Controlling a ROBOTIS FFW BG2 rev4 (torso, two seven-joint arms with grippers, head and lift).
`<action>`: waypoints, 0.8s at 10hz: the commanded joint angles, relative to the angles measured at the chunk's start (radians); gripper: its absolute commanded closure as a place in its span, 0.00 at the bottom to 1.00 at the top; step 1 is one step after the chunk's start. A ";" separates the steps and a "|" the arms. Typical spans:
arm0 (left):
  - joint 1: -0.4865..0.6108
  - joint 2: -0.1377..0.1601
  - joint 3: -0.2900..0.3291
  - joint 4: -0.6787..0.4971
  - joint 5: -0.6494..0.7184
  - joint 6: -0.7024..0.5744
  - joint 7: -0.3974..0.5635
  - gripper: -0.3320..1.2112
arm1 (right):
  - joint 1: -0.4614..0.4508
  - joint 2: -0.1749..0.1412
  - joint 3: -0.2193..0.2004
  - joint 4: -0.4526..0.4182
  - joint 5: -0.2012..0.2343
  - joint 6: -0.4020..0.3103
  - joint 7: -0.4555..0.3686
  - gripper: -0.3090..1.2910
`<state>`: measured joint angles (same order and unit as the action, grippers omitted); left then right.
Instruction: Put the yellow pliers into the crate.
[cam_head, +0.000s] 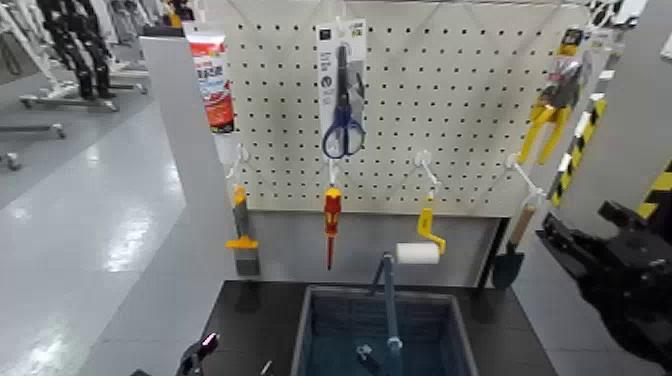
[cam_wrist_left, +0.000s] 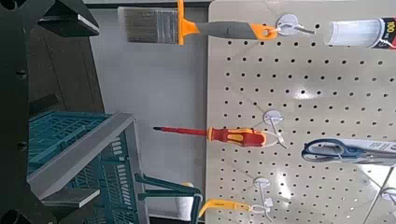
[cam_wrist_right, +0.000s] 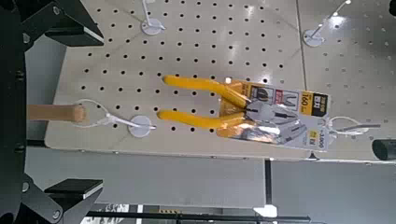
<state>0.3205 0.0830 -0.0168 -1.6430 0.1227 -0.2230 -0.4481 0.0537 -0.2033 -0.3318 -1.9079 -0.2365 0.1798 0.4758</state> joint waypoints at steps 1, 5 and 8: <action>-0.006 0.003 -0.005 0.000 0.000 0.004 -0.001 0.28 | -0.103 -0.047 0.007 0.044 -0.035 0.027 0.033 0.33; -0.012 0.003 -0.011 0.000 0.000 0.011 -0.003 0.28 | -0.250 -0.114 0.025 0.118 -0.067 0.043 0.067 0.33; -0.017 0.003 -0.015 0.002 0.000 0.014 -0.003 0.28 | -0.354 -0.157 0.043 0.240 -0.181 0.076 0.155 0.33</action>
<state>0.3049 0.0859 -0.0316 -1.6414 0.1227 -0.2095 -0.4510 -0.2804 -0.3517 -0.2922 -1.6938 -0.3929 0.2501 0.6296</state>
